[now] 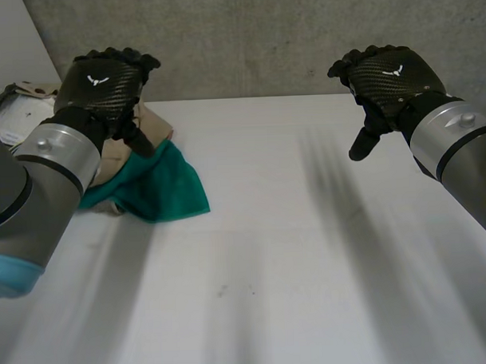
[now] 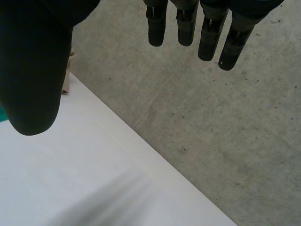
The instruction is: Fold the laundry.
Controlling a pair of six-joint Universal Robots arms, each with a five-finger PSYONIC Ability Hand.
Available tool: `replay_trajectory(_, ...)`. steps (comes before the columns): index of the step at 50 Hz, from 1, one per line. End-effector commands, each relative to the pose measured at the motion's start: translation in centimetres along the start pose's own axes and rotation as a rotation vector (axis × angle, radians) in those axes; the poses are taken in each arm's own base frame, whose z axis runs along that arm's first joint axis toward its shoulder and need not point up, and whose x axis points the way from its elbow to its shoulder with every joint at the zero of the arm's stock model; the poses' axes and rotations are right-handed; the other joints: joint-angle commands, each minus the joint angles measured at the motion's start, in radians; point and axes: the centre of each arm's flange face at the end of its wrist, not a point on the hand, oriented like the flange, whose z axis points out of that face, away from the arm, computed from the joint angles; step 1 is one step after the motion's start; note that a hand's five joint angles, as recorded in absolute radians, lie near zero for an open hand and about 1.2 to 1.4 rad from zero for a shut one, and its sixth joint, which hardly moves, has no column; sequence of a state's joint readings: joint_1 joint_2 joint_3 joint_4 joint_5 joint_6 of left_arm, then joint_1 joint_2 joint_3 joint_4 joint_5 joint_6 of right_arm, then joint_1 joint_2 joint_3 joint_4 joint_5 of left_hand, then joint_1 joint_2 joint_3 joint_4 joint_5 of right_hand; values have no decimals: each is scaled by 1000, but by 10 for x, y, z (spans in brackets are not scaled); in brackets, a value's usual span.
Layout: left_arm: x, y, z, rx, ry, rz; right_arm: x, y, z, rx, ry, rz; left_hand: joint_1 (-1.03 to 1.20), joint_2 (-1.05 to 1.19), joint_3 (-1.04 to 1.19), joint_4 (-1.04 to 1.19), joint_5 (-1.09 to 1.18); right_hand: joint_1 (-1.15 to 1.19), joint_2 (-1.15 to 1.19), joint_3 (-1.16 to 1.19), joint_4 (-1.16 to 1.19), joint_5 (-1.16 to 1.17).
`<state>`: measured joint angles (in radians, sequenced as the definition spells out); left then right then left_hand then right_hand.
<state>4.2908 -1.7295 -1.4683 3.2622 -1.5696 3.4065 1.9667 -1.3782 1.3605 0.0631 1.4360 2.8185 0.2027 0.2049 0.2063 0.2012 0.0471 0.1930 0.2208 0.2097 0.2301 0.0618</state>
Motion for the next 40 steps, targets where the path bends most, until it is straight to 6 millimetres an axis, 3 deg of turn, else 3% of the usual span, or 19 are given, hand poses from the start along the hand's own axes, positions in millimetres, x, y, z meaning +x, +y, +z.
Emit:
replay_trajectory(1,-36,41,36,-69,-105,138,-1,0,-1,-1,-5,-3,-28,-30,-32,-27,-47,-18,-46,-35,-56,-62)
replay_trajectory(6,-66,72,66,-85,-190,237,-1,0,-1,-2,-6,-3,-28,-30,-32,-27,-47,-18,-46,-35,-56,-62)
replay_trajectory(11,-113,119,96,-105,-311,273,-2,1,-2,-3,-11,-3,-28,-30,-32,-27,-47,-18,-46,-35,-56,-62)
replay_trajectory(15,-127,143,110,-95,-349,282,-3,2,-2,-5,-15,-2,-27,-30,-31,-26,-46,-18,-46,-35,-56,-62)
replay_trajectory(22,-131,175,126,-85,-363,309,-7,4,-2,-13,-29,-4,57,55,54,59,38,-18,-46,-35,-56,-62)
replay_trajectory(25,-131,177,127,-84,-358,323,-7,5,-2,-16,-30,-4,298,295,294,299,279,-18,-46,-35,-56,-62)
replay_trajectory(30,-132,172,132,-51,-346,352,-8,6,-2,-19,-32,-5,1192,1189,1188,1193,1173,-18,-46,-35,-56,-62)
replay_trajectory(36,-128,154,133,-1,-357,352,-5,7,-1,-23,-23,-4,1194,1191,1190,1195,1175,-18,-46,-35,-56,-62)
replay_trajectory(40,-101,87,121,131,-320,306,-3,6,-1,-19,-16,-5,1194,1191,1190,1195,1175,-18,-46,-35,-56,-62)
